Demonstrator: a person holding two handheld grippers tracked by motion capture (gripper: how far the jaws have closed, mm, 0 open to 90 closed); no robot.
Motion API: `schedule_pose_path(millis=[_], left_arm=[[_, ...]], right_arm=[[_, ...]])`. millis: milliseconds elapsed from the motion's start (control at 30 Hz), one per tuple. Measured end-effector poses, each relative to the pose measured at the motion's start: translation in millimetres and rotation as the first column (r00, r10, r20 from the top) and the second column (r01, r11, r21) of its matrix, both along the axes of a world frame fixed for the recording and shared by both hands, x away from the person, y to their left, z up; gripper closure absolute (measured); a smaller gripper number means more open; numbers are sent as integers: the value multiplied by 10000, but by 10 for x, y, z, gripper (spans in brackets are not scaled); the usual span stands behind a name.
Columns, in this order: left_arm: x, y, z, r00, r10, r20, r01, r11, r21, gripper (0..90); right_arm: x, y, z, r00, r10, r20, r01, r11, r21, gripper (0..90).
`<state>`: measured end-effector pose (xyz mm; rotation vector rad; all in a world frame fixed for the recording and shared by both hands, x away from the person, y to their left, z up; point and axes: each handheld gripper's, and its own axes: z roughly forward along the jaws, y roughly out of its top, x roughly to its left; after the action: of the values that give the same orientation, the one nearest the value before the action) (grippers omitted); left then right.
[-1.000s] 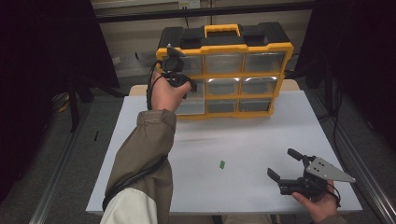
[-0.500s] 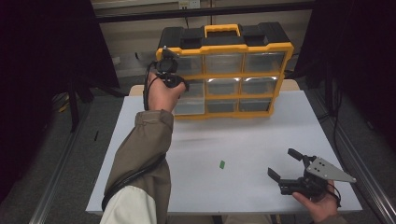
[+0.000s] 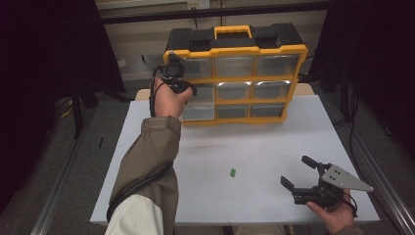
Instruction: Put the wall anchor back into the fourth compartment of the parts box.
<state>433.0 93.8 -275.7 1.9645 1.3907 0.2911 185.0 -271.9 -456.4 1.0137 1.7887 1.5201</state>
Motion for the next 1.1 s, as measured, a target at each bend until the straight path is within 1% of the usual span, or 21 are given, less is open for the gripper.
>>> schedule_pose_path(millis=[100, 167, 267, 300, 333, 400, 433, 500, 533, 567, 667, 700, 733, 767, 800, 833, 867, 933, 1033, 1067, 1100], left_arm=[[-11, -14, -2, 9999, -87, -74, 86, 9998, -166, 799], [-16, -12, 6, 9995, -303, -128, 301, 9994, -143, 792], [-27, -37, 15, 9993, -371, -98, 368, 9989, -286, 784], [-30, -37, 21, 9985, -517, -151, 513, 9984, -257, 777], [-35, -52, 25, 9988, -477, -118, 474, 9984, -298, 771], [-45, -63, 36, 9976, -676, -166, 672, 9974, -271, 768], [-53, -87, 30, 9984, -547, -128, 541, 9977, -408, 764], [-63, -96, 30, 9969, -767, -191, 760, 9965, -351, 749], [-69, -106, 28, 9970, -745, -212, 735, 9963, -444, 737], [-73, -102, 30, 9951, -952, -249, 944, 9951, -310, 733], [-90, -117, 30, 9925, -1172, -336, 1158, 9924, -413, 721], [-98, -129, 27, 9933, -1117, -296, 1102, 9927, -486, 717], [-102, -127, 32, 9920, -1221, -327, 1206, 9917, -456, 713], [-111, -145, 28, 9934, -1105, -294, 1084, 9920, -647, 708], [-115, -141, 30, 9918, -1234, -343, 1209, 9905, -651, 702], [-119, -130, 35, 9891, -1425, -362, 1404, 9886, -542, 693], [-128, -139, 32, 9896, -1404, -317, 1384, 9887, -584, 684], [-139, -136, 33, 9869, -1576, -357, 1552, 9859, -619, 657], [-153, -143, 29, 9866, -1590, -371, 1557, 9846, -802, 636], [-157, -147, 29, 9850, -1680, -404, 1647, 9835, -744, 630], [-165, -161, 25, 9855, -1645, -405, 1610, 9838, -793, 626]], right_arm=[[-1, 0, 0, 10000, -10, -3, 10, 10000, -1, 11], [-1, 0, 1, 10000, -17, 4, 17, 10000, 5, 11], [-2, 0, 1, 10000, -5, 16, 5, 10000, -4, 11], [-1, 0, 1, 10000, -18, 15, 18, 10000, 1, 11], [-1, 0, 1, 10000, -6, 16, 6, 10000, -7, 11], [-1, -1, 1, 10000, -15, 3, 15, 10000, 10, 11], [-1, -1, 1, 10000, -6, -9, 6, 10000, 13, 11], [-1, -1, 1, 10000, -13, -1, 13, 10000, 3, 11], [0, -1, 1, 10000, -7, 20, 7, 10000, -12, 11], [-2, 0, 2, 10000, -38, 9, 39, 10000, -26, 11], [-1, 2, 1, 10000, -12, -7, 12, 10000, -19, 11], [-2, -1, 2, 10000, -35, 5, 35, 10000, -35, 11], [-3, -1, 2, 10000, -40, 8, 40, 10000, -35, 11], [-2, 1, 1, 10000, -55, 10, 55, 10000, -27, 11], [-1, 3, 1, 10000, -46, 14, 46, 10000, -16, 11], [0, 3, 1, 10000, -12, 10, 12, 10000, -19, 11], [-2, 2, 1, 10000, -42, 9, 42, 10000, -34, 11], [-2, 3, 0, 10000, -35, 4, 35, 10000, -40, 11], [-1, 4, 0, 10000, -38, -2, 38, 10000, -37, 11], [-2, 5, 0, 10000, -30, -15, 30, 10000, -29, 11], [-2, 6, 0, 10000, -29, -12, 29, 10000, -33, 11]])
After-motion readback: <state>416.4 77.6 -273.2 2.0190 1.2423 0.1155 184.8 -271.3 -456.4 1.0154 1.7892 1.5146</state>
